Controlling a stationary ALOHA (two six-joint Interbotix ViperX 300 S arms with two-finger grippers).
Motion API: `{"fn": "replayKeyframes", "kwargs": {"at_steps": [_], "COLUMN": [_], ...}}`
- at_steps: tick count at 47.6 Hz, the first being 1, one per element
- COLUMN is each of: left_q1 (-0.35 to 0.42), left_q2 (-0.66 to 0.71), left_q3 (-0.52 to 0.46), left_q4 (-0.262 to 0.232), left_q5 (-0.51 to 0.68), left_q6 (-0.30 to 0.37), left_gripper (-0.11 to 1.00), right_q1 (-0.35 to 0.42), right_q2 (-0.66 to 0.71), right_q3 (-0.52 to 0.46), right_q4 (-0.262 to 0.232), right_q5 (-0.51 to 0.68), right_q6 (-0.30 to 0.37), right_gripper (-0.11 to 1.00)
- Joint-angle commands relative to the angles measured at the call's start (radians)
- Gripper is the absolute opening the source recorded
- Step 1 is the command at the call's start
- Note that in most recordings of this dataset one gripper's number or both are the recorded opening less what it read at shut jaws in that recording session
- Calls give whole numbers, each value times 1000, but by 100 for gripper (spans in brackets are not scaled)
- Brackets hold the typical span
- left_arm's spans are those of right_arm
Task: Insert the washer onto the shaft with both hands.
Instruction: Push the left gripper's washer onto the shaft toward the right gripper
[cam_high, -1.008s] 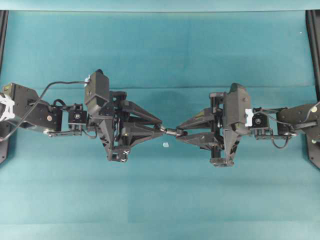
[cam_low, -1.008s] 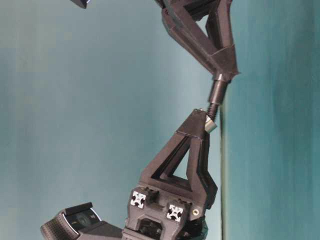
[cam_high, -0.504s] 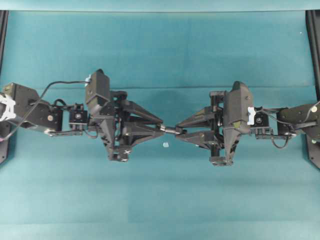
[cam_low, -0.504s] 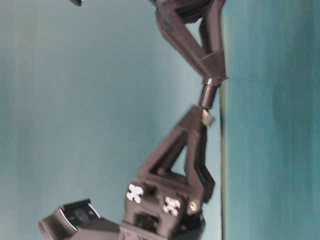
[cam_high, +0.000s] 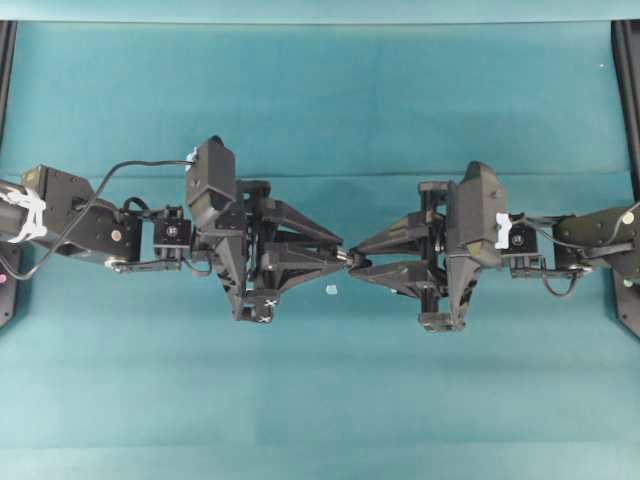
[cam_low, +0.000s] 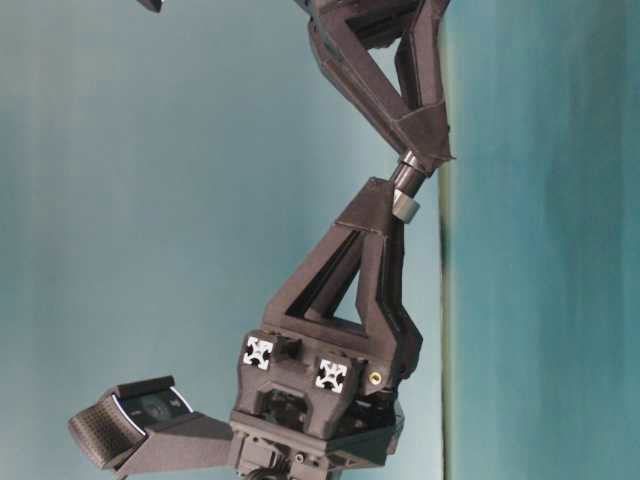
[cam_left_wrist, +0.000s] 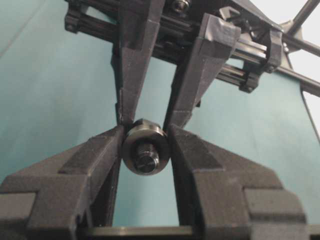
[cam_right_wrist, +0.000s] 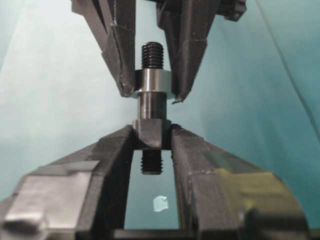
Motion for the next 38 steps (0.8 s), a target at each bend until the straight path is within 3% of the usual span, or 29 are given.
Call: {"fn": "replayKeyframes", "kwargs": {"at_steps": [1,17,38], "left_q1": [-2,-17,-6], "left_q2": [-3,38,15], "left_q3": [-26,-94,-81], "left_q4": [0,2,0], "left_q5": [28,97,121], "left_q6": [2,12,8], "left_gripper": [35,35,35], "right_q1": [2,-6,-6], "right_q2": [-6,-6,-6], "right_q3": [-17,-17,-17], "right_q4": [2,2,2], "right_q5": [-9,-9,-9], "right_q6": [8,6,6], "right_gripper": [0,0,0]}}
